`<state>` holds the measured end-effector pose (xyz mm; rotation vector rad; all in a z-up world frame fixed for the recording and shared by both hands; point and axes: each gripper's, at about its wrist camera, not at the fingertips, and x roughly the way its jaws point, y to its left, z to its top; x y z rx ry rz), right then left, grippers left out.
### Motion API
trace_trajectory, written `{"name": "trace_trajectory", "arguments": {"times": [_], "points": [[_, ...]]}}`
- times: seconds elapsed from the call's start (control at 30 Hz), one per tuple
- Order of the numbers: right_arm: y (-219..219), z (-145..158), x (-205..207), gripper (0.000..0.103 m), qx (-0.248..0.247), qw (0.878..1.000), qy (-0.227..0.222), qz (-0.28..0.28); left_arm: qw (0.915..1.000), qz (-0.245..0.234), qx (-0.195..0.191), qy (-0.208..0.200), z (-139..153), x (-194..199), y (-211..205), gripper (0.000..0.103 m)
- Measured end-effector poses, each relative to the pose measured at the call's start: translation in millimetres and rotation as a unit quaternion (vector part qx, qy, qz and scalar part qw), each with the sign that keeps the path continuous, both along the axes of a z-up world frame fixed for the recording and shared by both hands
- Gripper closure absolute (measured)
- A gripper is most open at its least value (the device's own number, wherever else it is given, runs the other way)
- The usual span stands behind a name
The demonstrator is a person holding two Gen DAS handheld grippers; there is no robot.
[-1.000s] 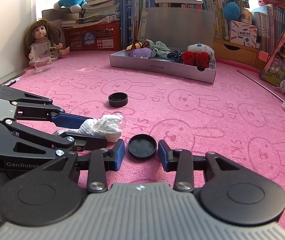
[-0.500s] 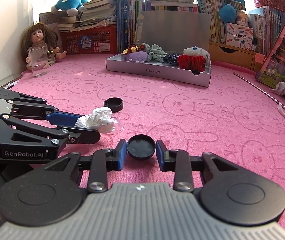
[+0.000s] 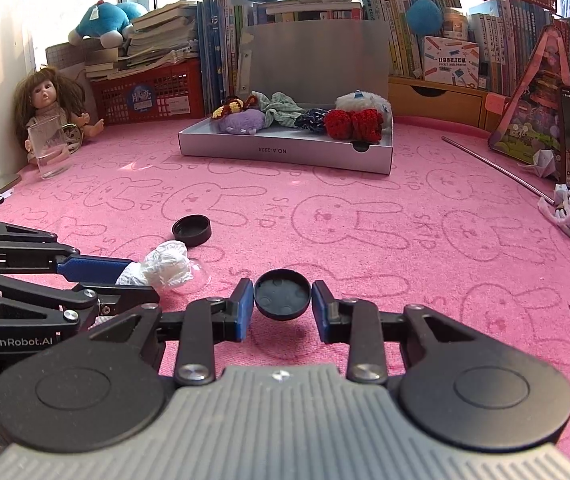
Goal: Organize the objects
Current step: 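Carry the tissue and the black lid over the box with both tools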
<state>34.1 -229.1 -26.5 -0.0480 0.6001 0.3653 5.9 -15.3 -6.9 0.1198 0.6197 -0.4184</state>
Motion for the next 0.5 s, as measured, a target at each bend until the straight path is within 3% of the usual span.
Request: {"name": "trace_trajectory", "arguments": {"times": [0.07,0.5], "points": [[1,-1,-1,0.066,-0.002,1.000,0.002,0.001,1.0000,0.003,-0.003,-0.002,0,0,0,0.077],[3,7,10,0.066,-0.011,1.000,-0.008,-0.011,0.9986,0.045,-0.025,-0.011,22,25,16,0.077]]}}
